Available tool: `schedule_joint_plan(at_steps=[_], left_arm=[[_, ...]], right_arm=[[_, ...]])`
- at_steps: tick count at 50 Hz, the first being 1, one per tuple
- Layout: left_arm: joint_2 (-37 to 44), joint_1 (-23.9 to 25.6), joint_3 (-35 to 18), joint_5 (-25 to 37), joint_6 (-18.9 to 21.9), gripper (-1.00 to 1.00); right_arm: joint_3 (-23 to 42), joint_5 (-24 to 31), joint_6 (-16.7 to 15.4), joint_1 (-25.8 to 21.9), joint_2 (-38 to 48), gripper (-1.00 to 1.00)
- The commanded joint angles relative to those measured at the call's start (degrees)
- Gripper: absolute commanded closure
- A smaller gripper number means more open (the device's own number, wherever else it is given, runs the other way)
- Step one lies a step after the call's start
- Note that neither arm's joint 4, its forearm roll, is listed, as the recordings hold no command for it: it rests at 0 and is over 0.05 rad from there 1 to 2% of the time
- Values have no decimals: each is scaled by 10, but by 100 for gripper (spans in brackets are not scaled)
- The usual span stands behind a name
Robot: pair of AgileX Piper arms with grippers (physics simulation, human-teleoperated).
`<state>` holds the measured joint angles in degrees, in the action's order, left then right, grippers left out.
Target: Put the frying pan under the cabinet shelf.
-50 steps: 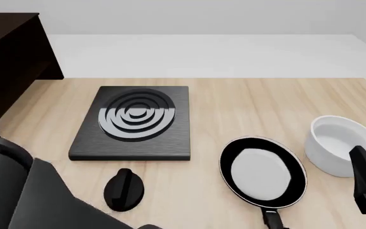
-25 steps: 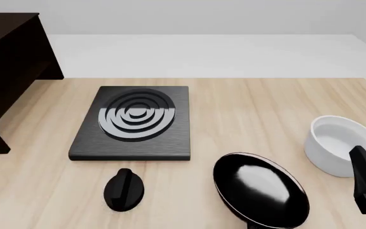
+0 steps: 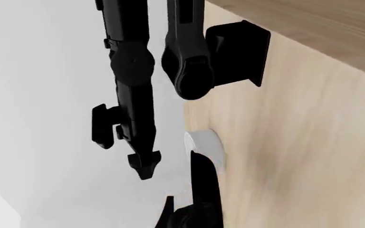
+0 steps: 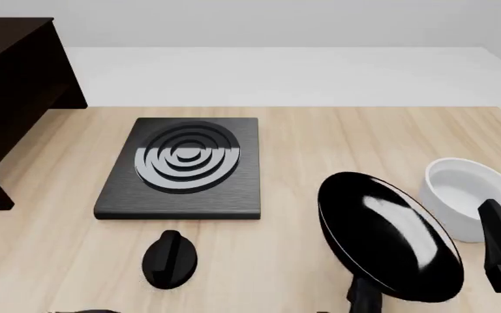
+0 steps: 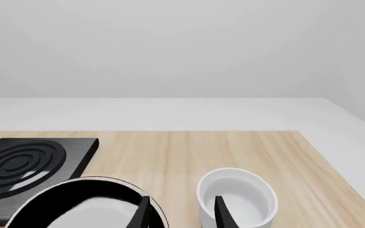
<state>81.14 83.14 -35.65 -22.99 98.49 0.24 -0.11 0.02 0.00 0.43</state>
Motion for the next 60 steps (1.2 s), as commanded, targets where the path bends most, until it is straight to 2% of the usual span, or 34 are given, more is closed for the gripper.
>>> schedule_joint_plan(at_steps=[1,6,11,23,40,42,50,60], left_arm=[[-45,-24,-19,-20,17,100],[-59,-36,-5,-44,15,100],[-60,-61,4,-101,14,100],[-44,-156,10,-177,-34,100],[-42,-246,48,-259,-28,100],[-50,-257,53,-260,-43,100],[-34,-308,71,-317,-57,100],[-20,-354,110,-376,-59,100]], right_arm=[[0,0,0,0,0,-100],[0,0,0,0,0,-100],[0,0,0,0,0,-100],[0,0,0,0,0,-100],[0,0,0,0,0,-100],[0,0,0,0,0,-100],[0,0,0,0,0,-100],[0,0,0,0,0,-100]])
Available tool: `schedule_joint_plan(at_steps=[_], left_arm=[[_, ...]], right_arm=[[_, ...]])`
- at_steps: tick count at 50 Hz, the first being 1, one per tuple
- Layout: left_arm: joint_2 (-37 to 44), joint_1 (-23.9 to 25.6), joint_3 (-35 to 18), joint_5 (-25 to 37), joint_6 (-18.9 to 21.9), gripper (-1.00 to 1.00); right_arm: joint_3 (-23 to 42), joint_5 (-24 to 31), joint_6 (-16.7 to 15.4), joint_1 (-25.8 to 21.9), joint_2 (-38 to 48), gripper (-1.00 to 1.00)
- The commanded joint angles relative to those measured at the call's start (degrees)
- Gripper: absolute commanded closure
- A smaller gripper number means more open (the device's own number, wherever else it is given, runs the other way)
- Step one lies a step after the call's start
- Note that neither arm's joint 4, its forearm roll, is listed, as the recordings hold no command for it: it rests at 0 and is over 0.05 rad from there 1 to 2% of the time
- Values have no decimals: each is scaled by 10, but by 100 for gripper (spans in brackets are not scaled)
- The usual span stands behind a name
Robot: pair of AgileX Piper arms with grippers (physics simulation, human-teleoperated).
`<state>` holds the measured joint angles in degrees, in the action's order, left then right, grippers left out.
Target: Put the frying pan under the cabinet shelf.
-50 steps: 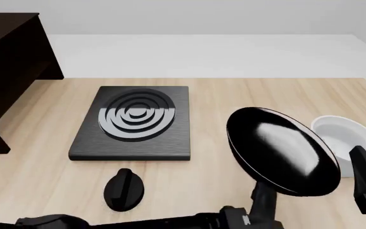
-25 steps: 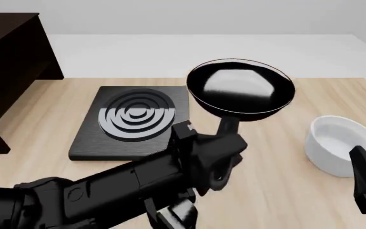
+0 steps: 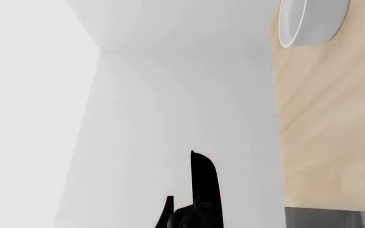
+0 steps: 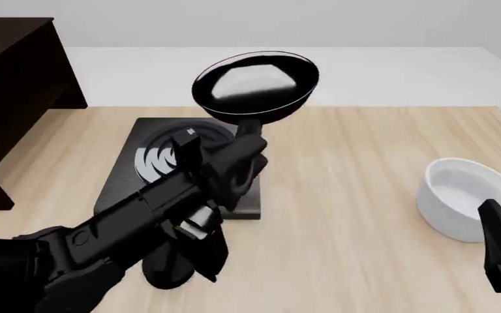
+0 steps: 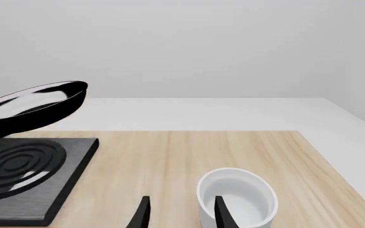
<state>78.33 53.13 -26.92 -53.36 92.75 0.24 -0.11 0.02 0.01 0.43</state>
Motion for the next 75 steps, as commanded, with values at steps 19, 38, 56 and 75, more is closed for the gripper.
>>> schedule_joint_plan(at_steps=[19,38,56,75], left_arm=[[-17,-156,52,-128,-67,100],[-34,-231,72,-138,-136,100],[-53,-291,89,-117,-175,100],[-60,-354,103,-94,-200,100]], right_arm=[[0,0,0,0,0,-100],[0,0,0,0,0,-100],[0,0,0,0,0,-100],[0,0,0,0,0,-100]])
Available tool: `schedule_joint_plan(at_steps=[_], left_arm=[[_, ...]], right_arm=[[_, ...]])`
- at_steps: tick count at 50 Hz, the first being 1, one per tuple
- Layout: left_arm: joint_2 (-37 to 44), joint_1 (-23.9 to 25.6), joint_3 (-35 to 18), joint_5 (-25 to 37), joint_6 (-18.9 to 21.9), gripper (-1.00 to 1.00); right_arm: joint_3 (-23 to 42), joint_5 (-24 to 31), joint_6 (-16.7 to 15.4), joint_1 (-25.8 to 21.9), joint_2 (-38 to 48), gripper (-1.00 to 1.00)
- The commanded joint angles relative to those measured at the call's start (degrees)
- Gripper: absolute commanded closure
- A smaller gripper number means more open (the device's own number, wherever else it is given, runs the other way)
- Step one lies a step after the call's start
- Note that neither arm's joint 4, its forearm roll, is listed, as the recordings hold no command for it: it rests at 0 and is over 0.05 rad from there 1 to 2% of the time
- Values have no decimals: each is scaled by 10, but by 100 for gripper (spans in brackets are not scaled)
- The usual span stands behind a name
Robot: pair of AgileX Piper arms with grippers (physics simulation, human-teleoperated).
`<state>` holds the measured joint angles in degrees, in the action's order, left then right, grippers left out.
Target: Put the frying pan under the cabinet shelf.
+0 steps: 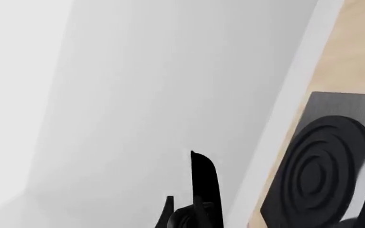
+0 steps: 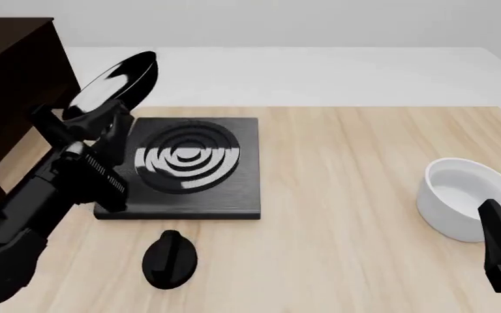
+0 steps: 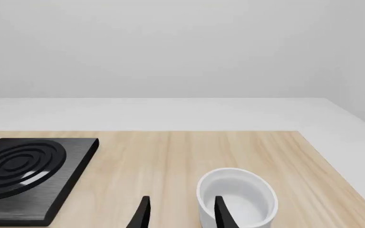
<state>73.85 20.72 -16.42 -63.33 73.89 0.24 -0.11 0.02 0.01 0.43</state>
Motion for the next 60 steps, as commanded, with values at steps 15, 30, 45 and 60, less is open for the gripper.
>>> schedule_joint_plan(at_steps=[15,30,45,60], left_arm=[[-26,-42,-10,32,-51,100],[-34,-58,-21,70,-68,100],[-21,-76,-13,76,-64,100],[-15,-92,2,62,-63,100]], right_arm=[[0,0,0,0,0,-100],[0,0,0,0,0,-100],[0,0,0,0,0,-100],[0,0,0,0,0,-100]])
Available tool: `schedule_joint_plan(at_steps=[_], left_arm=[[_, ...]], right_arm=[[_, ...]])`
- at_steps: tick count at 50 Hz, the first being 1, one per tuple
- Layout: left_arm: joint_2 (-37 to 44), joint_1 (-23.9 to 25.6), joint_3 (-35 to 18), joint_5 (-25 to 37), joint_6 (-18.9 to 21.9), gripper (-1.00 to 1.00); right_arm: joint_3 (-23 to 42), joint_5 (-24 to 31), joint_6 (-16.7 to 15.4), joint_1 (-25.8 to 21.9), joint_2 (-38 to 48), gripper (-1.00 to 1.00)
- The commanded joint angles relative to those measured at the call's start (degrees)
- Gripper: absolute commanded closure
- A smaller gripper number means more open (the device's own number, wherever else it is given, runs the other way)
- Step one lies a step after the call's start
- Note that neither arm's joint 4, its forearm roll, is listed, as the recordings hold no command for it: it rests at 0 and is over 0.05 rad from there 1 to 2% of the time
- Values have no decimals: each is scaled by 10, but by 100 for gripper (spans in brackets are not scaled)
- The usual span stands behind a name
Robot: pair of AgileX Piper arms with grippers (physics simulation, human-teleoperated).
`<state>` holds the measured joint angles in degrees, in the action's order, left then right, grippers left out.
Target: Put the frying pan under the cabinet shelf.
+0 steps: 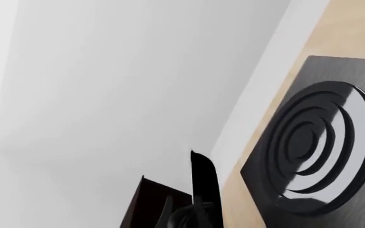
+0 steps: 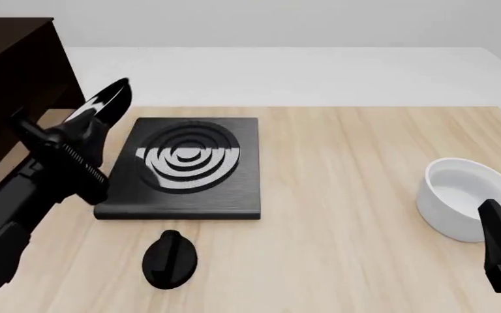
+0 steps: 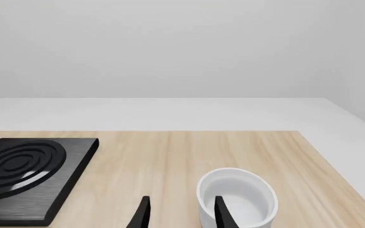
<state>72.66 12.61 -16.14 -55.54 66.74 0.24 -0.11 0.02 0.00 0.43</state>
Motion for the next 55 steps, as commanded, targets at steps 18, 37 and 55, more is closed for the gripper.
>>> schedule_joint_plan(at_steps=[18,37,55], left_arm=[[20,-46,-4,-31,-8,100],[43,-56,-5,-37,-44,100],[109,-95,-2,-80,-36,100]], right_arm=[[0,0,0,0,0,-100],[0,0,0,0,0,-100],[0,0,0,0,0,-100]])
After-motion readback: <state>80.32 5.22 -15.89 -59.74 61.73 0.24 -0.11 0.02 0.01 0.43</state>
